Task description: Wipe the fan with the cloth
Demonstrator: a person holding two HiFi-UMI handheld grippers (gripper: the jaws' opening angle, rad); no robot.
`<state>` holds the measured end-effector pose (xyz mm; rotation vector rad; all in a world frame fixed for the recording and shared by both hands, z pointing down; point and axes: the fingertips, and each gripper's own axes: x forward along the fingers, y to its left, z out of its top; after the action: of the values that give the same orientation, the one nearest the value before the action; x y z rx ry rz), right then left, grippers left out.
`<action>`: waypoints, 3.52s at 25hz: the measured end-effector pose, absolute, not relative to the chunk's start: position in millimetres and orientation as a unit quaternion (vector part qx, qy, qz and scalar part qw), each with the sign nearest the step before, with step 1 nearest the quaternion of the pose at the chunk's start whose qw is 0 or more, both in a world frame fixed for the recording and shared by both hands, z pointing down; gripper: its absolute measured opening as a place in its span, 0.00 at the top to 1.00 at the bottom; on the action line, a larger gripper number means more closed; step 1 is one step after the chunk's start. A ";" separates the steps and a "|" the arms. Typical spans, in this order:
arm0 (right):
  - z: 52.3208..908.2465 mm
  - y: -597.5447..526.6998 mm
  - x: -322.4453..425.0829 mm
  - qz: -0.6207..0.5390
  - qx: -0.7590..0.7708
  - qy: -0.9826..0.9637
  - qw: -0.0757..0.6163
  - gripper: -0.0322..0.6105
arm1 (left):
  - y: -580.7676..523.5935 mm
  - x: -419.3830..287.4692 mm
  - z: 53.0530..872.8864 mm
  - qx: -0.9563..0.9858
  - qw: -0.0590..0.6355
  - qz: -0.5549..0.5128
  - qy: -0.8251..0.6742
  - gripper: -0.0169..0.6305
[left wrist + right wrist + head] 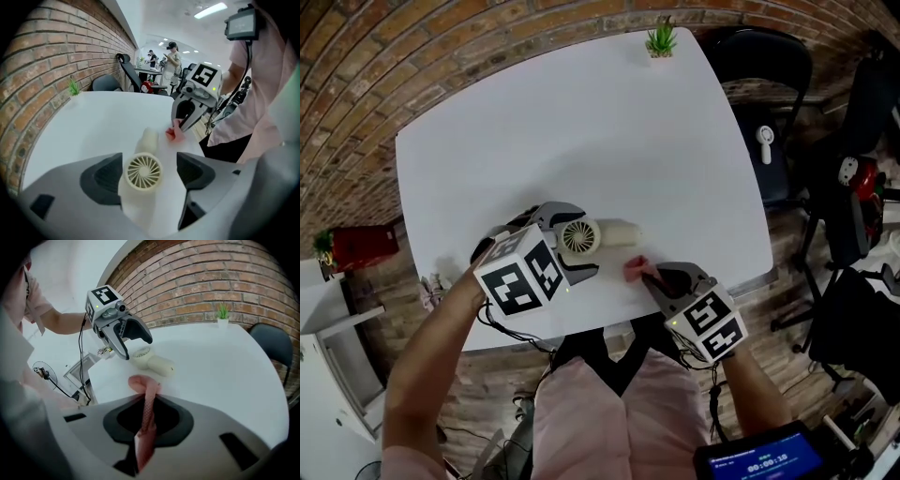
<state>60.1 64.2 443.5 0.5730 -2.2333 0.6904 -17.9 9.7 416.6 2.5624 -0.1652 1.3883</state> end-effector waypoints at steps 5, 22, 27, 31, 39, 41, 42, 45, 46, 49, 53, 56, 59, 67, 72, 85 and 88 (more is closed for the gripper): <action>443.7 66.1 53.2 0.273 0.226 -0.864 0.357 0.90 | 5.4 -32.0 436.1 0.858 0.089 0.503 -0.062 0.42; 445.9 55.4 7.6 0.352 0.246 -0.851 0.302 0.90 | 8.6 -28.8 457.6 0.825 0.018 0.564 0.011 0.43; 454.3 45.8 0.4 0.388 0.284 -0.829 0.285 0.90 | 9.0 -29.0 457.8 0.824 0.016 0.566 0.021 0.43; 456.4 40.2 -2.3 0.419 0.311 -0.811 0.267 0.90 | 8.8 -28.3 458.0 0.825 0.016 0.564 0.026 0.43; 459.6 35.3 -2.1 0.492 0.346 -0.768 0.221 0.90 | 9.4 -29.0 459.0 0.823 0.011 0.568 0.033 0.43; 459.9 34.5 5.4 0.500 0.354 -0.761 0.216 0.90 | 9.5 -28.1 459.3 0.823 0.011 0.567 0.033 0.43; 460.2 34.3 9.5 0.501 0.357 -0.758 0.216 0.90 | 9.5 -27.9 459.4 0.823 0.012 0.566 0.033 0.43; 461.0 34.1 19.5 0.504 0.364 -0.753 0.218 0.90 | 9.6 -28.0 459.5 0.824 0.014 0.565 0.034 0.43; 461.1 34.2 21.7 0.505 0.365 -0.752 0.218 0.90 | 9.7 -28.2 459.6 0.824 0.014 0.566 0.035 0.43; 461.1 34.4 25.8 0.505 0.368 -0.750 0.218 0.90 | 10.3 -28.8 459.6 0.823 0.015 0.567 0.037 0.43; 461.3 33.8 29.5 0.507 0.371 -0.747 0.217 0.90 | 9.7 -28.6 460.3 0.822 0.015 0.569 0.039 0.43; 461.3 33.9 33.0 0.508 0.374 -0.745 0.217 0.90 | 9.5 -28.3 460.4 0.820 0.015 0.570 0.041 0.43; 461.1 34.6 40.1 0.508 0.377 -0.742 0.220 0.90 | 9.8 -28.1 460.5 0.819 0.015 0.572 0.043 0.43; 460.7 32.1 63.4 0.503 0.390 -0.737 0.229 0.90 | 11.1 -29.1 460.5 0.816 0.010 0.576 0.054 0.43; 460.2 25.8 72.2 0.495 0.392 -0.739 0.235 0.90 | 11.8 -27.6 459.9 0.810 -0.004 0.582 0.070 0.43; 461.2 21.8 74.2 0.487 0.384 -0.746 0.242 0.90 | 15.7 -27.8 461.9 0.779 -0.063 0.607 0.144 0.42; 461.4 19.8 74.4 0.485 0.381 -0.749 0.244 0.90 | 16.6 -27.5 463.0 0.767 -0.081 0.615 0.164 0.42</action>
<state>74.4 19.8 461.4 1.0396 -2.0451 1.3255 -27.5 16.6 463.0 2.5412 0.5435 2.0394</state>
